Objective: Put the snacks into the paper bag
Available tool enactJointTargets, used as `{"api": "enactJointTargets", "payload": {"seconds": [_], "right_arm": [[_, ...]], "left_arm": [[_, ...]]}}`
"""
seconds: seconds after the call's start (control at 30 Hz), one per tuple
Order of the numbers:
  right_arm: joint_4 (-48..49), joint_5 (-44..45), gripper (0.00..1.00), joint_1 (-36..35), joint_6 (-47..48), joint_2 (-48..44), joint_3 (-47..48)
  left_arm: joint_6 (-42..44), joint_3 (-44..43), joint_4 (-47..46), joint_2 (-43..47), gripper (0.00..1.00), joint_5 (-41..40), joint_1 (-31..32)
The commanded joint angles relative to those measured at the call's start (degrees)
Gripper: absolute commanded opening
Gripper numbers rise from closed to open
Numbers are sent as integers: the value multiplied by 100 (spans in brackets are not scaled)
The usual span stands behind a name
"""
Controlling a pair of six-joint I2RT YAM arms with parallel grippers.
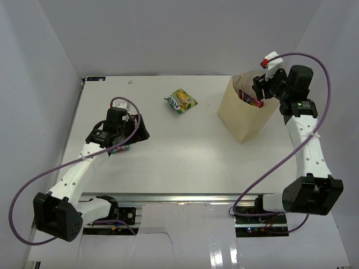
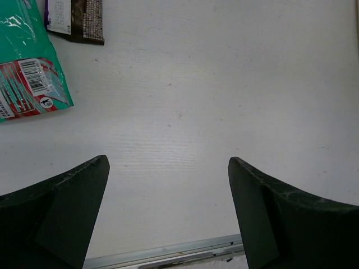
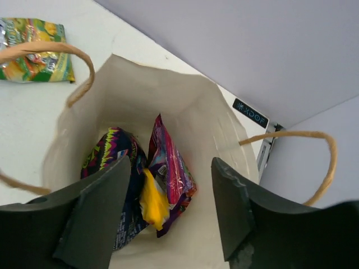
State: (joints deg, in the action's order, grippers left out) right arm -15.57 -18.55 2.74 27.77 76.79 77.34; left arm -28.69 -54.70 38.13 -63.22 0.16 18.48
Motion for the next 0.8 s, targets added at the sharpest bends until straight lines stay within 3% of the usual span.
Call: {"api": "enactJointTargets", "payload": {"seconds": [0.0, 0.1, 0.23, 0.4, 0.57, 0.77], "right_arm": [[-112, -666, 67, 121, -26, -314, 597], [-402, -1387, 75, 226, -17, -472, 782], [-499, -2273, 77, 340, 70, -866, 748], [-798, -3557, 78, 341, 457, -1359, 275], [-877, -3639, 78, 341, 317, -1720, -359], [-991, -3797, 78, 341, 264, -1958, -711]], "left_arm": [[144, -295, -260, -312, 98, -52, -64], [118, -585, -752, -822, 97, 720, -81], [-433, -849, -1509, -1472, 96, 1765, -81], [-1726, -1077, -2844, -2639, 96, 1900, -81], [-3105, -1745, -3645, -4064, 95, 1873, -99], [-3538, -2791, -4190, -5478, 90, 1864, -90]]}}
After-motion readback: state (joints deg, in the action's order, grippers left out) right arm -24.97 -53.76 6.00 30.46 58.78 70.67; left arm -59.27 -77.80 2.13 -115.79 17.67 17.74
